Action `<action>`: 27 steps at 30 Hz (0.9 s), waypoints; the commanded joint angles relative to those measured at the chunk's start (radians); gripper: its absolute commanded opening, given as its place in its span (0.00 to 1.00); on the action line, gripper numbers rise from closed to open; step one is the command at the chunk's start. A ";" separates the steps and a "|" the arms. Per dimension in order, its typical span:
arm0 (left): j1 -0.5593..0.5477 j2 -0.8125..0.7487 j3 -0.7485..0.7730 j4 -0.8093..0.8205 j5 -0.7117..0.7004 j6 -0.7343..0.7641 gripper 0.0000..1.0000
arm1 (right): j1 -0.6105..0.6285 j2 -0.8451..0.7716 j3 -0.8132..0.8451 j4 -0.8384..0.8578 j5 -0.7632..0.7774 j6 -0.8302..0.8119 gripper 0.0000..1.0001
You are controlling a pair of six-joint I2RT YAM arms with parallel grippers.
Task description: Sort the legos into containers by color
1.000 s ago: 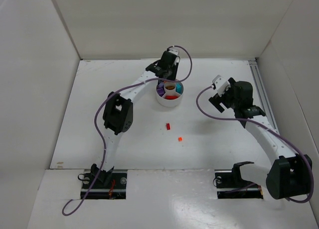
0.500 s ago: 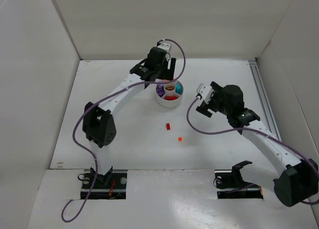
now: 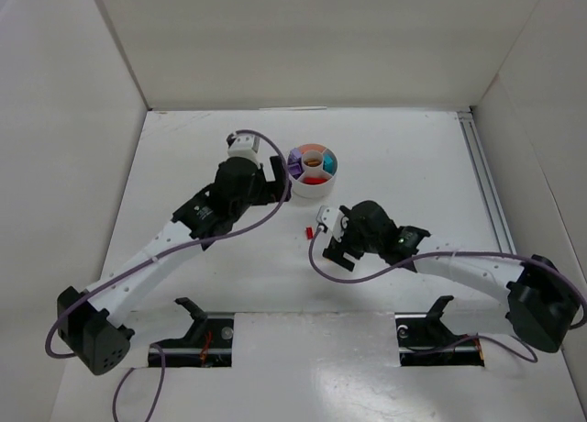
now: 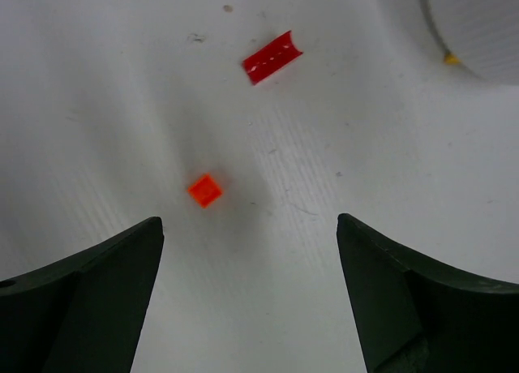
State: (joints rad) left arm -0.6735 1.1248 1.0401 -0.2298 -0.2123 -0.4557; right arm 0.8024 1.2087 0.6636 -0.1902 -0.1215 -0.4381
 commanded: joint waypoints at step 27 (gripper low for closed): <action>-0.261 -0.059 -0.146 -0.138 -0.194 -0.265 1.00 | 0.189 0.284 0.083 0.066 0.305 0.440 0.49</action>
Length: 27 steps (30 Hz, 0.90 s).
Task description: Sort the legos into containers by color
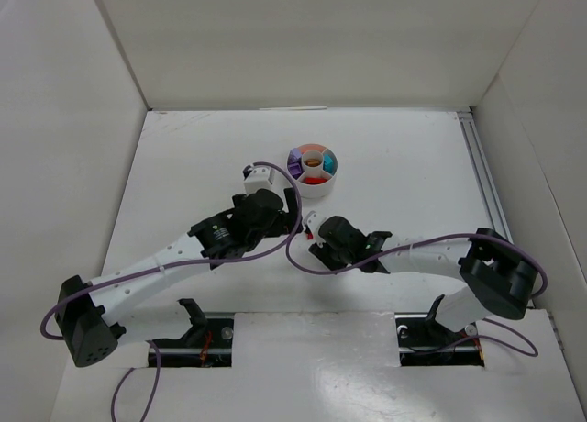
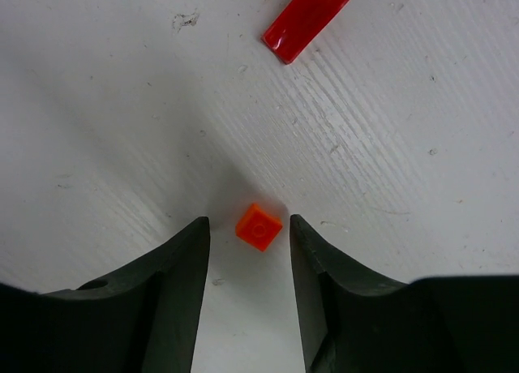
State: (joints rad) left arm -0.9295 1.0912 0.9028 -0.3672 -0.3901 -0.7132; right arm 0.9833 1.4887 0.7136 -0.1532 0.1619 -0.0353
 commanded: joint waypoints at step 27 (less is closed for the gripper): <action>-0.005 -0.034 -0.031 0.004 -0.003 0.012 1.00 | 0.008 -0.128 0.049 0.038 0.060 -0.124 0.12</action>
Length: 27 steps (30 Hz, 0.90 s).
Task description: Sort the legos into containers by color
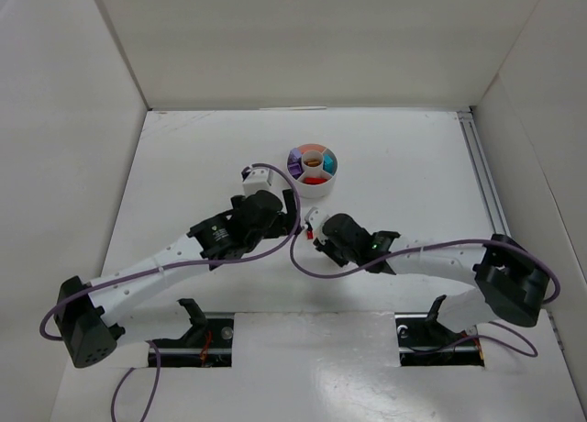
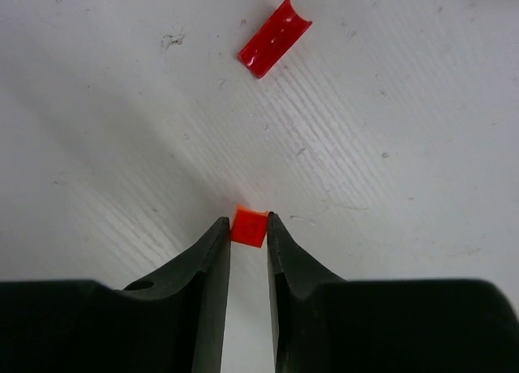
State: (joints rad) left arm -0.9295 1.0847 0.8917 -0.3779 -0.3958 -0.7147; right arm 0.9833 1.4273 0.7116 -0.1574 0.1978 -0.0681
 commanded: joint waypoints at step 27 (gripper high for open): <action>0.308 0.162 -0.062 0.140 0.184 0.110 1.00 | -0.495 0.544 1.002 0.042 -0.506 -0.440 0.15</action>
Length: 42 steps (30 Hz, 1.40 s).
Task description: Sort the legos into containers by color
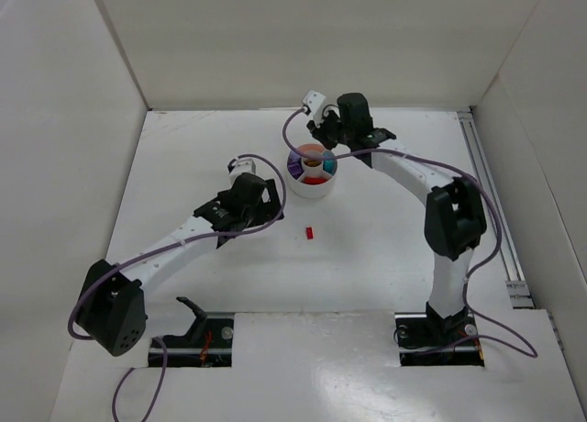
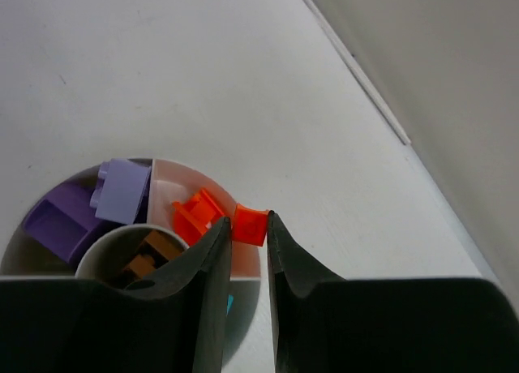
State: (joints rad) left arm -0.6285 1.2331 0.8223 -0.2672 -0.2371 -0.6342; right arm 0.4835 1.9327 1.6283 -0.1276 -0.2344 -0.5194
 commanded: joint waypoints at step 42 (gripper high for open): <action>-0.109 0.084 0.070 0.039 0.022 0.051 1.00 | -0.026 -0.219 -0.117 0.066 0.093 0.117 0.48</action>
State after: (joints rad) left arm -0.6903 1.3266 0.8303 -0.2375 -0.2035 -0.5777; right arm 0.4797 1.8507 1.5471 -0.1200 -0.1776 -0.4133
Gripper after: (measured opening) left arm 0.997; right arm 0.475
